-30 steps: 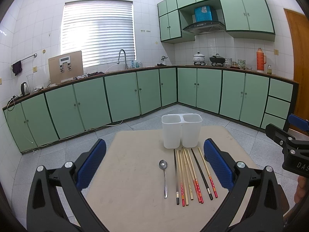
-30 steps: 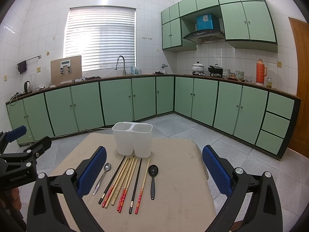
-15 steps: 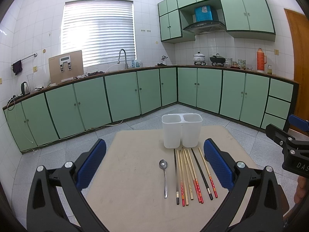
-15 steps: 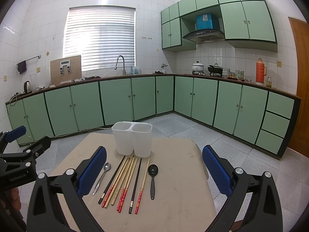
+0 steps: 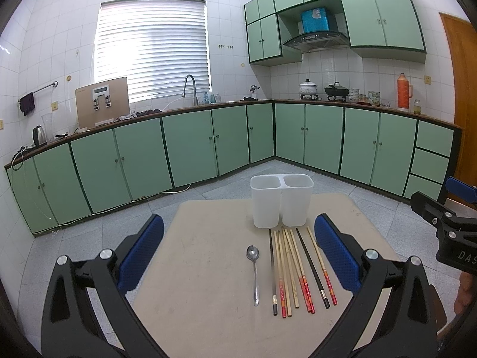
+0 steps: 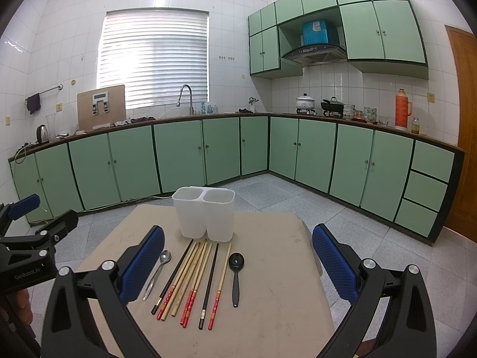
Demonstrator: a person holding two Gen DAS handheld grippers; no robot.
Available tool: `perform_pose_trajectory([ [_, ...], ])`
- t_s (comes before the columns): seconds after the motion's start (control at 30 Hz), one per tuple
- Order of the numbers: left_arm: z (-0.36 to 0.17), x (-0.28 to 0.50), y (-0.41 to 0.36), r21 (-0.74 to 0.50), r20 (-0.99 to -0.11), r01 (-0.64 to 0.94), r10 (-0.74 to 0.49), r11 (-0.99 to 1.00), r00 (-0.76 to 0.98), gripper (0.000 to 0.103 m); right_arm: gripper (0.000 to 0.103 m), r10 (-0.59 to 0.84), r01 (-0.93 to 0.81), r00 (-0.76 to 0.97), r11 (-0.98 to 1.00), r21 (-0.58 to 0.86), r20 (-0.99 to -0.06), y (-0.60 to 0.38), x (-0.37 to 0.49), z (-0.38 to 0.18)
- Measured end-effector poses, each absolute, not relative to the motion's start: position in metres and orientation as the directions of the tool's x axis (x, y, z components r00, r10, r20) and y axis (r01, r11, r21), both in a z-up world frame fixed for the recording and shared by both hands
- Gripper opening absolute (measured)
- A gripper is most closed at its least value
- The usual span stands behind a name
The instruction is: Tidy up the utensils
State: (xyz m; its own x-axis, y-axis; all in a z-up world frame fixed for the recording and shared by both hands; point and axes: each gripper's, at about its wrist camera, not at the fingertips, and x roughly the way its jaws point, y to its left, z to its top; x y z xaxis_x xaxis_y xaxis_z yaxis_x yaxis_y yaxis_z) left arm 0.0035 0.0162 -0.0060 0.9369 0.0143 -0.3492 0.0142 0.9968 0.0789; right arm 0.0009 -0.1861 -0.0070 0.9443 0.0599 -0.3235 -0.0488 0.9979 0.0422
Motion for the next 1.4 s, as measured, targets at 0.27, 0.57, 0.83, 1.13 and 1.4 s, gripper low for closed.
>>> perform_pose_trajectory([
  [0.27,-0.012,0.006,0.018,0.078,-0.355,0.012,0.017,0.997,0.935,0.098,0.097,0.063,-0.052,0.943,0.998,0.042,-0.327,-0.186,-0.001,-0.010],
  [0.57,-0.015,0.008,0.021,0.079,-0.360,0.010,0.019,0.997,0.933,0.098,0.097,0.061,-0.048,0.941,0.998,0.047,-0.332,-0.188,0.007,-0.015],
  [0.83,-0.019,0.015,0.017,0.085,-0.391,0.011,0.023,0.996,0.920,0.098,0.097,0.067,-0.053,0.933,0.997,0.049,-0.354,-0.185,0.013,-0.019],
  [1.13,-0.027,0.033,0.012,0.106,-0.451,0.021,0.029,0.994,0.892,0.098,0.097,0.080,-0.061,0.913,0.996,0.060,-0.401,-0.190,0.037,-0.024],
  [1.4,-0.040,0.066,0.013,0.101,-0.522,0.019,0.037,0.995,0.852,0.098,0.097,0.076,-0.056,0.883,0.997,0.057,-0.463,-0.192,0.071,-0.040],
])
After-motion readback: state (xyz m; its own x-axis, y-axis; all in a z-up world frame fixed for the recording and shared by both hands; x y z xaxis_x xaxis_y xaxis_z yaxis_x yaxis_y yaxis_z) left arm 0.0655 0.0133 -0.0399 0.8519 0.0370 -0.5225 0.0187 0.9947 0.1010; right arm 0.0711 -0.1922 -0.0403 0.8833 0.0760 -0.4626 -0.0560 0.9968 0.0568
